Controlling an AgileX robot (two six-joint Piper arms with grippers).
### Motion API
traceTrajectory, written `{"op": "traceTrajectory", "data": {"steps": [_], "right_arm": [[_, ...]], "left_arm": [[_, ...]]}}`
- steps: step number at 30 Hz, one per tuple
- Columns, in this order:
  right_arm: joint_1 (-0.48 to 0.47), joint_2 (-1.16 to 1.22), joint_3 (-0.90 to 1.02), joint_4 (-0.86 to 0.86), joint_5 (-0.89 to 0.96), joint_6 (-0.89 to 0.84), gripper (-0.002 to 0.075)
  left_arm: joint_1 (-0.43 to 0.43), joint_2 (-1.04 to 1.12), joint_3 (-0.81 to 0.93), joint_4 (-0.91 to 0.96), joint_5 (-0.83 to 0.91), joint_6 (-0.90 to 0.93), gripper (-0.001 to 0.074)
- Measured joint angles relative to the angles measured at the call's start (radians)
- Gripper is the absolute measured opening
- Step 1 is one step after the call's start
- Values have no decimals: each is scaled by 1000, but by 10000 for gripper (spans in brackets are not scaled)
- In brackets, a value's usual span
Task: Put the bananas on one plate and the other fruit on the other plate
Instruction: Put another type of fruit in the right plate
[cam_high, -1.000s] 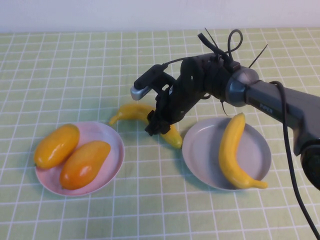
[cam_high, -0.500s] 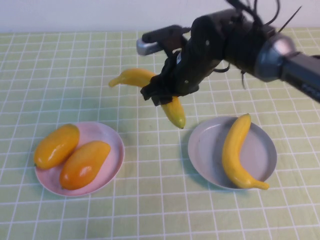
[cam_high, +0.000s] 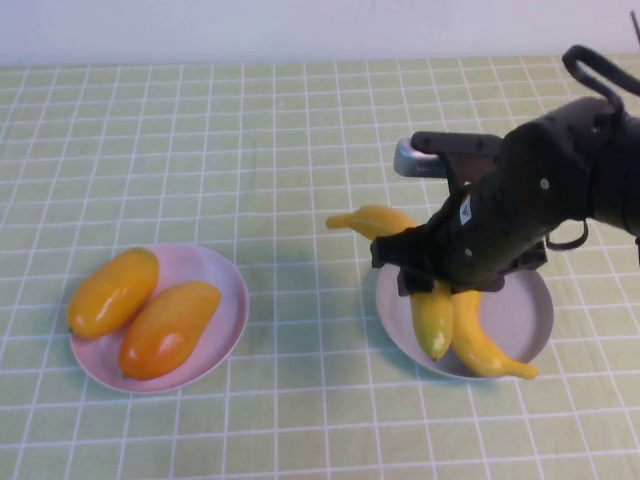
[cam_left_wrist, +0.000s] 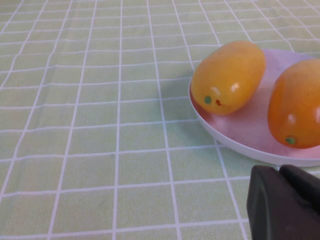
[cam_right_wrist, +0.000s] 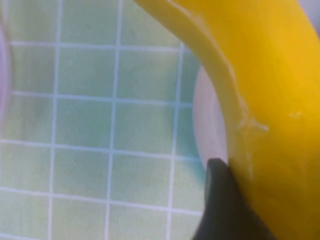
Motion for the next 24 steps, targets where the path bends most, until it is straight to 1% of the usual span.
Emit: {"op": "traceTrajectory", "data": {"steps": [7, 14, 24], "right_arm": [[-2, 79, 37, 35, -63, 17, 316], [-9, 119, 37, 40, -57, 18, 316], [-11, 111, 37, -7, -30, 18, 316]], "left_arm": [[0, 0, 0, 0, 0, 0, -1], [0, 0, 0, 0, 0, 0, -1], [0, 0, 0, 8, 0, 0, -1]]}}
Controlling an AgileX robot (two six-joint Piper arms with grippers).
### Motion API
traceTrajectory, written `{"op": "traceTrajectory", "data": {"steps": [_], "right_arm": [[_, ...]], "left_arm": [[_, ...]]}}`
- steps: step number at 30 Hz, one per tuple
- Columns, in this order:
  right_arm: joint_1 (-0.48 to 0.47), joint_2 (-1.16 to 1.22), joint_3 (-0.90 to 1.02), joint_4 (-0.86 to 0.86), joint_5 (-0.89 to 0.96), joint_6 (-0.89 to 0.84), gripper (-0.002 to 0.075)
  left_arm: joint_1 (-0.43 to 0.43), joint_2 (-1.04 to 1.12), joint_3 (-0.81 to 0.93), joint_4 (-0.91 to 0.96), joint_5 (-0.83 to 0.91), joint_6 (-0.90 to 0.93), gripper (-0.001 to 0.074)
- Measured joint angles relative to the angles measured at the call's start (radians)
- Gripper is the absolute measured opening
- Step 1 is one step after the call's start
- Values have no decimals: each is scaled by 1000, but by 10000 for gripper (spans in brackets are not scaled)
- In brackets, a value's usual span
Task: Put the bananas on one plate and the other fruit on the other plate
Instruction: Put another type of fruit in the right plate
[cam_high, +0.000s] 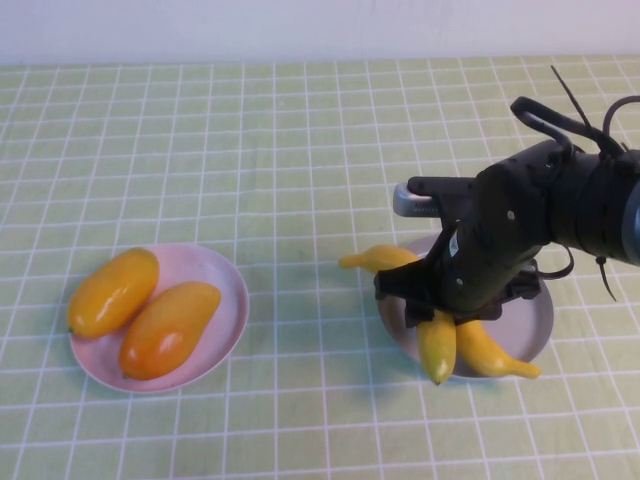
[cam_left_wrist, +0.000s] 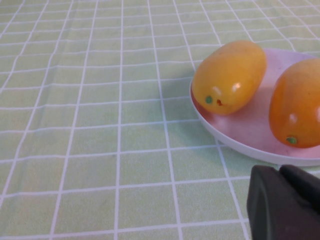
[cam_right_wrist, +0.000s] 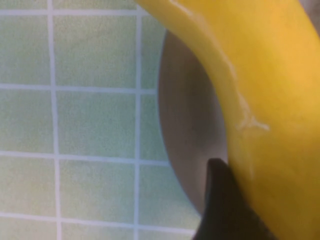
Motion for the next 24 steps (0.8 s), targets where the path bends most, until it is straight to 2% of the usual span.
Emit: {"op": "traceTrajectory", "data": {"steps": [15, 24], "right_arm": [[-19, -15, 0, -32, 37, 0, 323], [-19, -26, 0, -33, 38, 0, 451]], "left_arm": [[0, 0, 0, 4, 0, 0, -1], [0, 0, 0, 4, 0, 0, -1]]}}
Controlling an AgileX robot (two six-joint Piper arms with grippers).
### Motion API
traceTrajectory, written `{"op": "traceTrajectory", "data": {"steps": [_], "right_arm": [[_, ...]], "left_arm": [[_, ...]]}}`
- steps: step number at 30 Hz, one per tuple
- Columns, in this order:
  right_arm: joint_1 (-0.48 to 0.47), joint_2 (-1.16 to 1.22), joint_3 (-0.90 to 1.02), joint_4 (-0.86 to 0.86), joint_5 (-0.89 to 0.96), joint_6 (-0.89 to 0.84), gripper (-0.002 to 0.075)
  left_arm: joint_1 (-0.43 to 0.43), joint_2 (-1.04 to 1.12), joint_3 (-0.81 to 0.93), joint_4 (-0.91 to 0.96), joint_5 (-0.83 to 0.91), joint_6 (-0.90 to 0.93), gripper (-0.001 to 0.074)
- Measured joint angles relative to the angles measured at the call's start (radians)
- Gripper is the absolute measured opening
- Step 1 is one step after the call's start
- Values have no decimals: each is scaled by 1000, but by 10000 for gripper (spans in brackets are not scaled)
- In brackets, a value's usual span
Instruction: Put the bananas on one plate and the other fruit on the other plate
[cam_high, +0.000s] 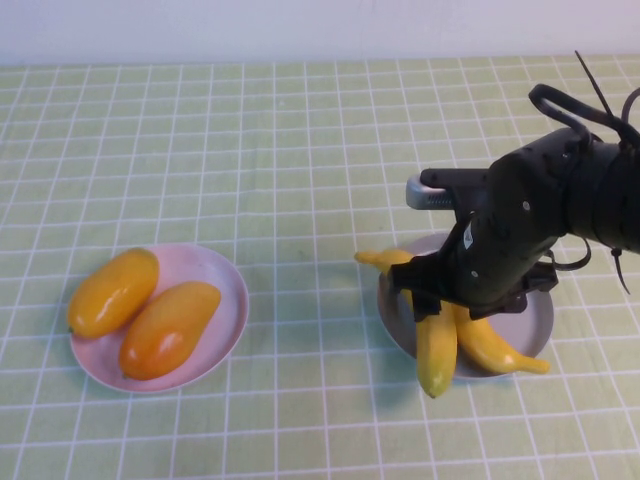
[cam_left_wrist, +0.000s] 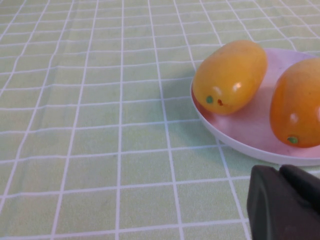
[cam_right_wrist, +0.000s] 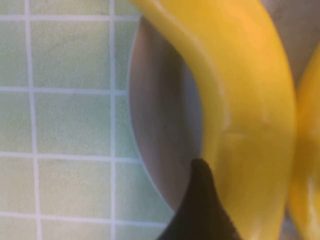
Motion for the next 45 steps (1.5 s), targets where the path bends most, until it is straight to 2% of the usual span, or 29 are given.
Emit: {"op": "traceTrajectory", "data": {"steps": [7, 11, 14, 17, 19, 22, 28, 39, 45], "right_arm": [[0, -76, 0, -3, 7, -19, 466], [0, -180, 0, -5, 37, -26, 445], [0, -276, 0, -5, 101, -36, 344], [0, -352, 0, -5, 187, -123, 157], [0, -395, 0, -5, 243, -201, 66], [0, -451, 0, 7, 324, -275, 9], [0, -641, 62, 37, 386, -362, -12], [0, -1089, 346, 69, 413, -388, -15], [0, -1224, 483, 66, 347, -426, -15]], "left_arm": [[0, 0, 0, 0, 0, 0, -1], [0, 0, 0, 0, 0, 0, -1], [0, 0, 0, 0, 0, 0, -1], [0, 0, 0, 0, 0, 0, -1], [0, 0, 0, 0, 0, 0, -1], [0, 0, 0, 0, 0, 0, -1], [0, 0, 0, 0, 0, 0, -1], [0, 0, 0, 1, 0, 0, -1], [0, 0, 0, 1, 0, 0, -1]]}}
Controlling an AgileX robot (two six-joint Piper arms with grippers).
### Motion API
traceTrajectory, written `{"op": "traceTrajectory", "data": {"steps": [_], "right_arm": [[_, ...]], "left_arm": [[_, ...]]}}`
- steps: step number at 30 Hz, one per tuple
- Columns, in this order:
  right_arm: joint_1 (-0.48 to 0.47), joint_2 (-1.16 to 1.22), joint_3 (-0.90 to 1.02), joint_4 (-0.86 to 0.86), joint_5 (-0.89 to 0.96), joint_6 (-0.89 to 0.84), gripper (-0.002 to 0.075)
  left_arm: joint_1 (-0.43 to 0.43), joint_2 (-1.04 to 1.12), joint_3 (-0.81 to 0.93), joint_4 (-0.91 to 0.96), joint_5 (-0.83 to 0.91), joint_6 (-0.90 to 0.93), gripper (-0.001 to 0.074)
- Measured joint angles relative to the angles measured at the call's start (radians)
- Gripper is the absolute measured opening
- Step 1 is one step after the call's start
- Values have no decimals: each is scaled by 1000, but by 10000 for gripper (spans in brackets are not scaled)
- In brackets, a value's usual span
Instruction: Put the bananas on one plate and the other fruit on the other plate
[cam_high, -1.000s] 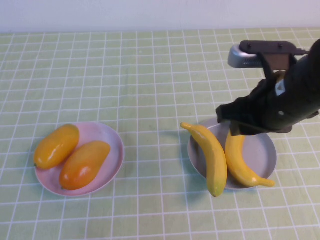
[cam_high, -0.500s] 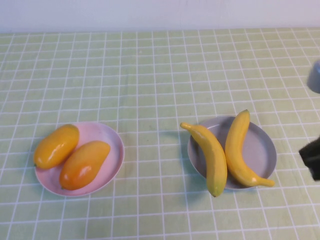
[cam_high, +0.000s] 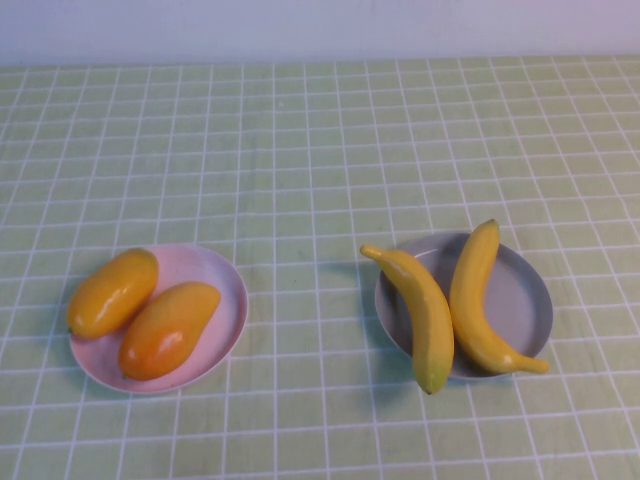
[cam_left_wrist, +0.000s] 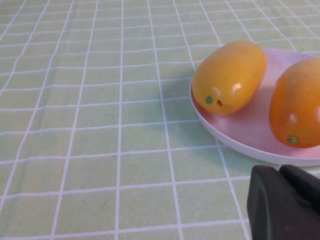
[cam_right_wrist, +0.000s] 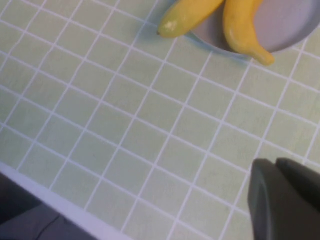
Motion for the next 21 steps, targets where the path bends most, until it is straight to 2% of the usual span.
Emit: {"op": "traceTrajectory", "data": {"steps": [4, 8, 12, 17, 21], "right_arm": [[0, -20, 105, -19, -171, -4, -15], [-14, -18, 247, -53, -427, -10, -15], [-137, -37, 382, -24, -625, -12, -15], [-318, -135, 511, 36, -729, -12, -15], [-421, -237, 622, 51, -835, -51, -15]], "left_arm": [[0, 0, 0, 0, 0, 0, -1], [0, 0, 0, 0, 0, 0, -1], [0, 0, 0, 0, 0, 0, -1], [0, 0, 0, 0, 0, 0, -1], [0, 0, 0, 0, 0, 0, -1]]}}
